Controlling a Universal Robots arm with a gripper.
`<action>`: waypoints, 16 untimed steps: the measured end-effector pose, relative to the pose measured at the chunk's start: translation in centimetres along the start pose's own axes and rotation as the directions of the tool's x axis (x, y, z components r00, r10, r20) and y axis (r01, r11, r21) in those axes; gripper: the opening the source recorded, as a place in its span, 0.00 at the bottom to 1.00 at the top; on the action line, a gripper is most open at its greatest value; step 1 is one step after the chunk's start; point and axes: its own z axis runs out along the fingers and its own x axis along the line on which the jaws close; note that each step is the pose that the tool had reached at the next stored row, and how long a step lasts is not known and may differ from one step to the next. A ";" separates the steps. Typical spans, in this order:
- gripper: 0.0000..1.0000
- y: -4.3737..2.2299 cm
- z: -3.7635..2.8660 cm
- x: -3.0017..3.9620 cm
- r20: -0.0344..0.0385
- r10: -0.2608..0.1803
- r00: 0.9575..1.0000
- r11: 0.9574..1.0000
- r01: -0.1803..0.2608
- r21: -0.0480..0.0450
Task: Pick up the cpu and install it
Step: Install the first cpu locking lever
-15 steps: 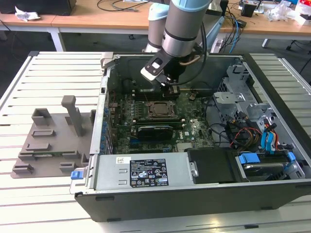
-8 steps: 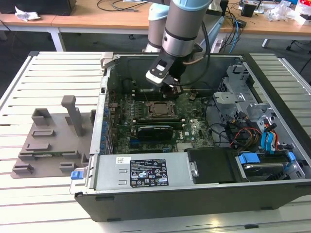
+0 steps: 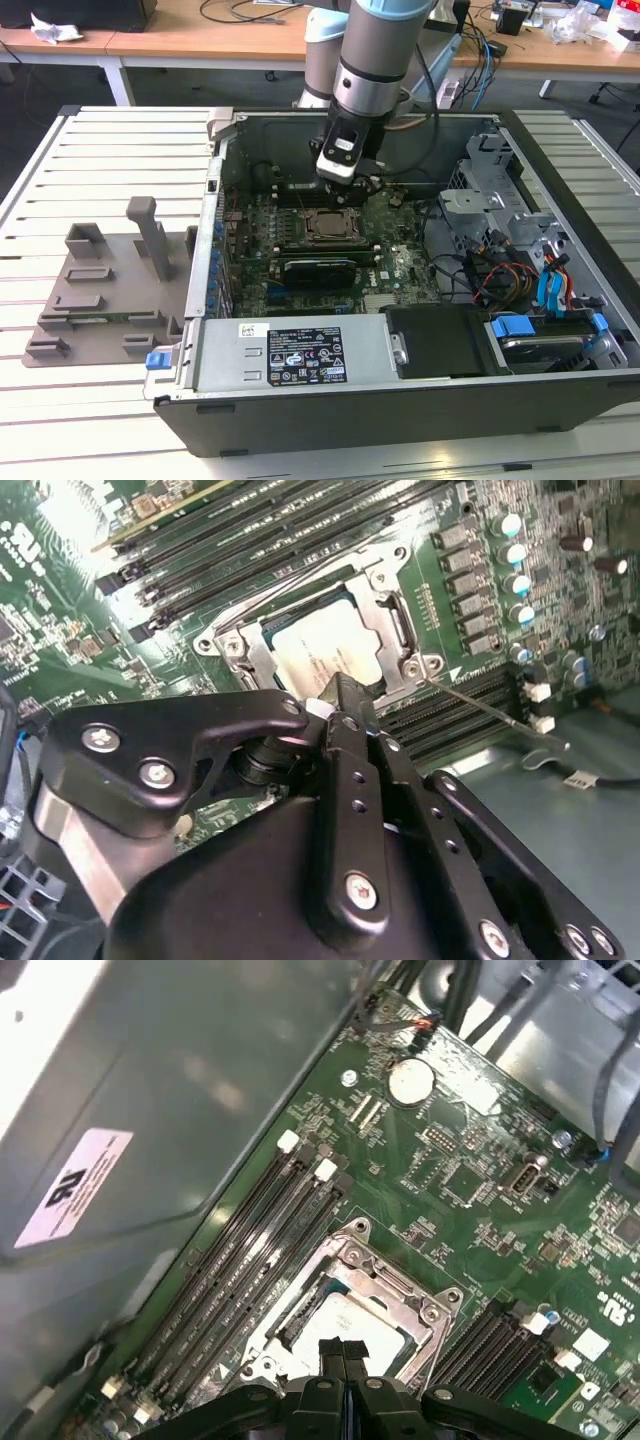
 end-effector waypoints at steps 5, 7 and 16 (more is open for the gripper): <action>0.11 0.00 0.00 0.00 0.010 -0.134 0.991 0.991 0.134 0.010; 0.11 0.00 0.00 0.00 0.015 -0.195 0.981 0.981 0.195 0.016; 0.11 0.00 0.00 0.00 0.029 -0.442 0.897 0.897 0.441 0.040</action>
